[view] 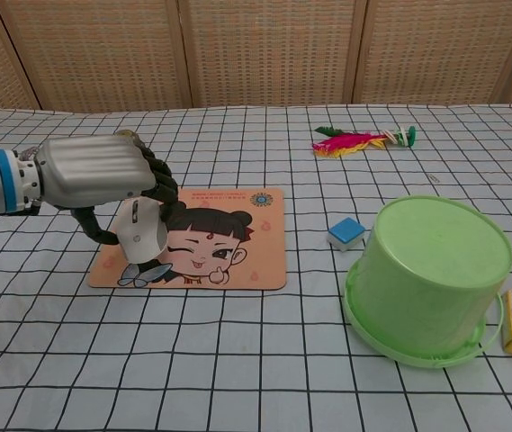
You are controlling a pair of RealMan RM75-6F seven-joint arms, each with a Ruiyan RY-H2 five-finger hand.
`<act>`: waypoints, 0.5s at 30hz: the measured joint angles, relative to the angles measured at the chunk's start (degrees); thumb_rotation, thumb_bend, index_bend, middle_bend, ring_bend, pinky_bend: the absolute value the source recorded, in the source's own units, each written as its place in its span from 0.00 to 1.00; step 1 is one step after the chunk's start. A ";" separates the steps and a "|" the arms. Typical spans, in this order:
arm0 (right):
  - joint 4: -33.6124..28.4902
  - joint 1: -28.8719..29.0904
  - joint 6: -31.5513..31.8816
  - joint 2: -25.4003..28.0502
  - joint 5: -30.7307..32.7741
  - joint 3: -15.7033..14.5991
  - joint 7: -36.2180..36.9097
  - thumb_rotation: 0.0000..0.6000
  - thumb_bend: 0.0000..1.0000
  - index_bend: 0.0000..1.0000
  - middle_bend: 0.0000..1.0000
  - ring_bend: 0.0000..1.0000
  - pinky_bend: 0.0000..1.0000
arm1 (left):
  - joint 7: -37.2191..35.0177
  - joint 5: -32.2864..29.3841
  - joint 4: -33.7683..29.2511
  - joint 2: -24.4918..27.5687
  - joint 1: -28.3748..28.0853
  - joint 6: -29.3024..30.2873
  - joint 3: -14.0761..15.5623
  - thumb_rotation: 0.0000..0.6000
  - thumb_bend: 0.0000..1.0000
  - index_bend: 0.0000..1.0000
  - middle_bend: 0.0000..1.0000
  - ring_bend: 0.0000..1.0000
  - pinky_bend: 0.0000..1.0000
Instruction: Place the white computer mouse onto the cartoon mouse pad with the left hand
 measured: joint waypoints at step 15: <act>1.12 -0.32 -0.53 0.26 2.48 1.42 1.02 1.00 0.07 0.15 0.00 0.00 0.00 | -17.46 10.99 25.54 -10.64 -8.32 8.35 5.19 1.00 0.36 0.54 0.31 0.24 0.28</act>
